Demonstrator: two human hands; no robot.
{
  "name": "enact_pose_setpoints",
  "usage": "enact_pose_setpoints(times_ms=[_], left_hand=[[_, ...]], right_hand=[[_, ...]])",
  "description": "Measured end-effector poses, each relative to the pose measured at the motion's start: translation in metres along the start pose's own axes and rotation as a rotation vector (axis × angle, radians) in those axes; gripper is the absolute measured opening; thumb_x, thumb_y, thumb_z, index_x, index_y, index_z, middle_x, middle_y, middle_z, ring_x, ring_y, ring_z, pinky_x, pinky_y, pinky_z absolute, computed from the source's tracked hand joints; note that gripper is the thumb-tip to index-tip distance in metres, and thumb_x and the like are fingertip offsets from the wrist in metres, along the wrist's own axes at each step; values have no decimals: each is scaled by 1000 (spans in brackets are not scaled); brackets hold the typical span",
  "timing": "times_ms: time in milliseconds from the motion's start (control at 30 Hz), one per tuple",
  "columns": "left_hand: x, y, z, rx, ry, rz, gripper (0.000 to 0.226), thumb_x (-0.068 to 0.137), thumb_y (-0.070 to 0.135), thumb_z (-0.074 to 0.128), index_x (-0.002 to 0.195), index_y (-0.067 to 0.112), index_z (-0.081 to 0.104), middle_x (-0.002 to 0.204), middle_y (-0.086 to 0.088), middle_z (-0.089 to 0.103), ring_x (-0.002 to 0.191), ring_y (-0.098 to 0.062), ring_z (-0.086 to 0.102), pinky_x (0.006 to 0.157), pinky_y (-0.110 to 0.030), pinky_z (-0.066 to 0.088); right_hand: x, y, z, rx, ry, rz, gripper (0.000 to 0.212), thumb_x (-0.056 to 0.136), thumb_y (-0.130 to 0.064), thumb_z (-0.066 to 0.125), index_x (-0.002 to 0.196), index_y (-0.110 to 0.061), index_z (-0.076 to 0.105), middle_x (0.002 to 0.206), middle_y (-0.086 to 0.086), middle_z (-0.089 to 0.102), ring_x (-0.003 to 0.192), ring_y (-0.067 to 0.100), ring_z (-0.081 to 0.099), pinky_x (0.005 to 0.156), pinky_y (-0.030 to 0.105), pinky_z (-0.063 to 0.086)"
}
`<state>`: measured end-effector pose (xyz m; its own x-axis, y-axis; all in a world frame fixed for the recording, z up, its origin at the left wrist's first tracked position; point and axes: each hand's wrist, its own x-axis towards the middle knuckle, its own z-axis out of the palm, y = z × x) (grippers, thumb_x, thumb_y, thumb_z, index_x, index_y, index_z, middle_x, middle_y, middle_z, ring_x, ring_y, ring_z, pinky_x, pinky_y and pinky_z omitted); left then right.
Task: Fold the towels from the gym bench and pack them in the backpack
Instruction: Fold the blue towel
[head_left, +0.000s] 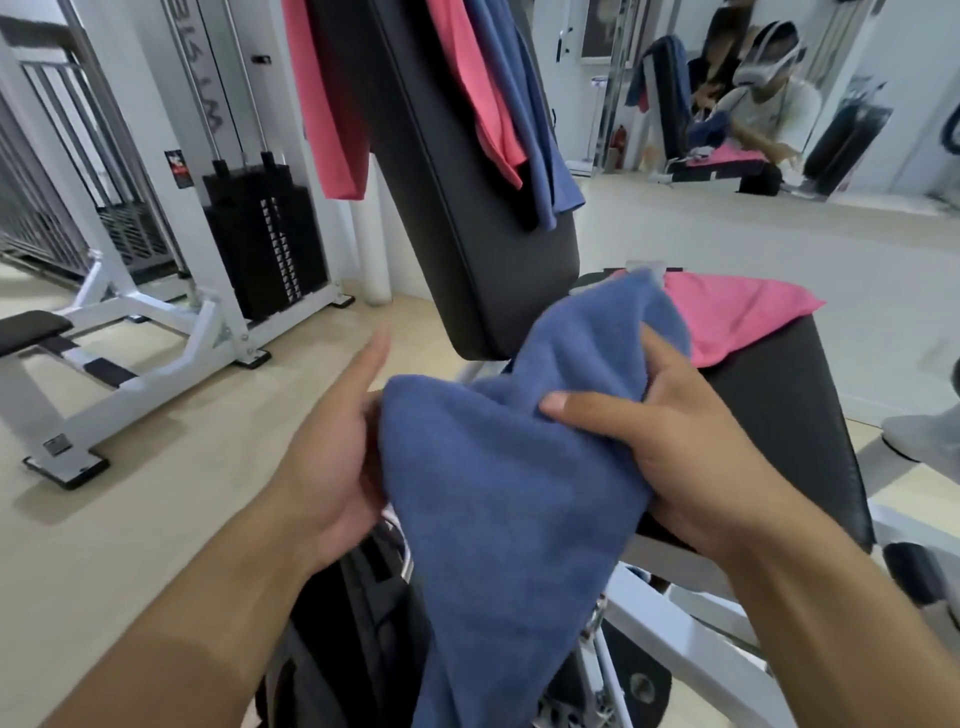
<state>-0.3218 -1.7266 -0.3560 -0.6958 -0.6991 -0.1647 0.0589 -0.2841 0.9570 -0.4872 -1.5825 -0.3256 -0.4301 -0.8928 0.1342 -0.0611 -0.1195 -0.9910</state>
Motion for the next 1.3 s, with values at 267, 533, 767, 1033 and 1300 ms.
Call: enact_pose_setpoints(times_ms=[267,533,767,1033,1300], left_hand=[[-15,8,-8,360,-221,139,38,85,60,64,89,27,81,94,-2,78,86,-10,71,76,-21,57],[-24,5,-23,342,-264,5,43,83,37,82,69,6,55,60,-2,50,52,-8,45,50,-16,42],[-15,9,-22,232,-128,281,45,75,12,81,54,23,42,72,-5,62,65,-13,56,56,-19,47],[-22,17,-30,-9,-241,343,49,56,-1,84,71,10,39,90,0,73,90,-18,74,79,-26,60],[-27,25,-39,464,-133,370,10,73,-6,53,73,-15,49,98,0,76,95,-23,77,79,-34,63]], right_hand=[[-7,2,19,-295,-485,-34,23,90,3,70,112,-2,70,107,12,75,104,28,72,90,36,60],[-14,3,21,-267,-414,-7,26,87,10,70,108,-4,71,102,18,75,99,28,74,88,46,59],[-19,6,22,-312,-611,204,27,88,-30,77,107,-11,72,101,7,76,91,21,73,83,35,59],[-16,25,31,61,-416,332,20,80,-23,80,86,-5,72,80,14,59,68,26,54,64,29,49],[-17,20,35,-534,-169,98,39,67,-24,93,88,-29,60,76,3,64,59,16,61,55,35,57]])
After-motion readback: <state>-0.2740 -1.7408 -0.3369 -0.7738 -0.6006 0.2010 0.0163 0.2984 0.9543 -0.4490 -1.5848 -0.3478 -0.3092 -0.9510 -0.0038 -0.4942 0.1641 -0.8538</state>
